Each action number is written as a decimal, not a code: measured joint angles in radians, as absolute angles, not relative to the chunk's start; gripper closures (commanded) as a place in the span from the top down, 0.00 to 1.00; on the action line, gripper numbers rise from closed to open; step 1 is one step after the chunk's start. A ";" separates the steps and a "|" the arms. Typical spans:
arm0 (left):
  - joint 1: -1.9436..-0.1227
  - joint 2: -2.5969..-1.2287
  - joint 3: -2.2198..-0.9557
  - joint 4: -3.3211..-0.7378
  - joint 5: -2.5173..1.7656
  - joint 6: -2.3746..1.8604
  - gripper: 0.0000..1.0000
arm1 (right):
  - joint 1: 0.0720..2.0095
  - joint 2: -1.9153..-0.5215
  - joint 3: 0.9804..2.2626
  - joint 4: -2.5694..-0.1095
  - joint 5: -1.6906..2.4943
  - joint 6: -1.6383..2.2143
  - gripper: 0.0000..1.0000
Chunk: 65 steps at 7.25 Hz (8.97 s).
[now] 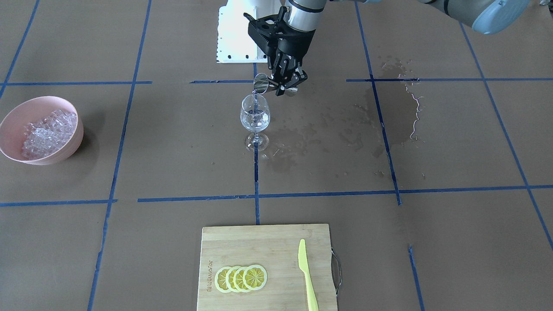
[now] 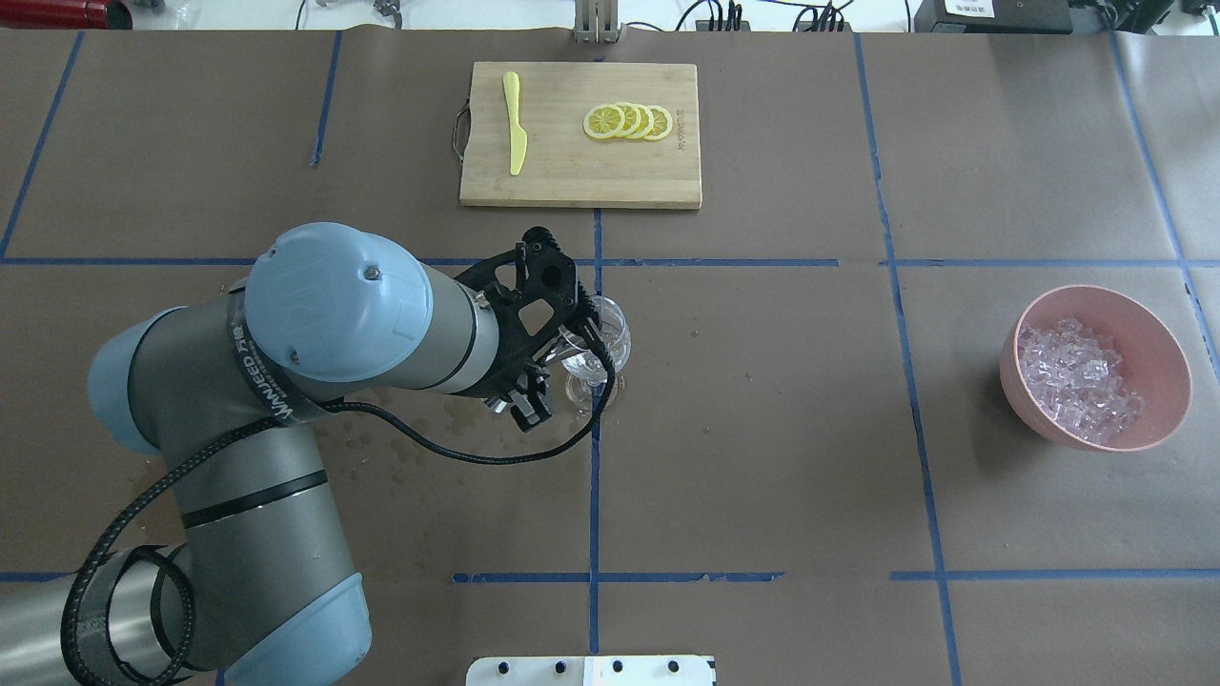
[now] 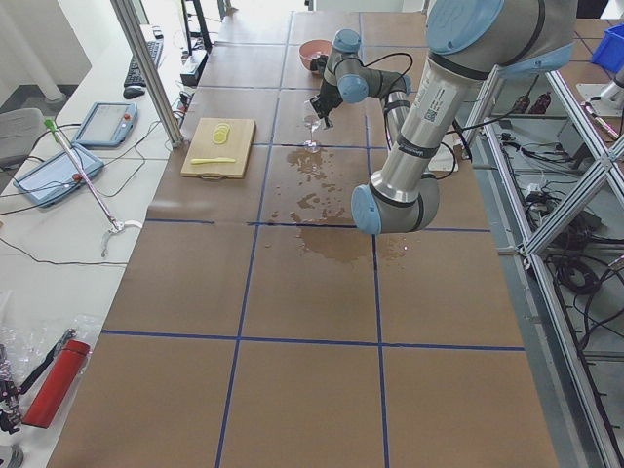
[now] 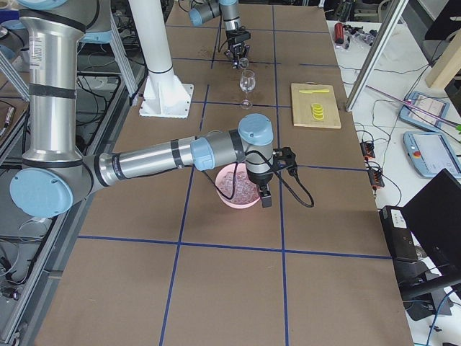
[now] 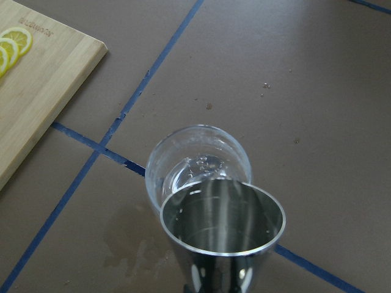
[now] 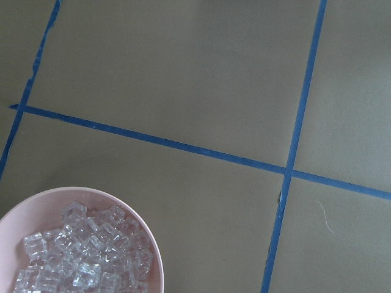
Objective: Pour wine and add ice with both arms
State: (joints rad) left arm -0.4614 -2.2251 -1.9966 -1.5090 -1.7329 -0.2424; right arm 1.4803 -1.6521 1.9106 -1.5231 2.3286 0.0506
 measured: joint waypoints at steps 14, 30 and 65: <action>-0.428 -2.421 -1.938 -1.087 -1.660 -0.242 0.00 | 1.480 -1.660 1.916 -1.522 2.329 0.051 1.00; -0.428 -2.627 -1.793 -0.772 -1.642 -0.242 0.00 | 1.480 -1.664 1.914 -1.522 2.329 0.050 1.00; -0.218 -1.416 -1.706 -2.830 -0.693 -1.044 0.00 | 1.480 -1.674 1.937 -1.522 2.330 0.051 1.00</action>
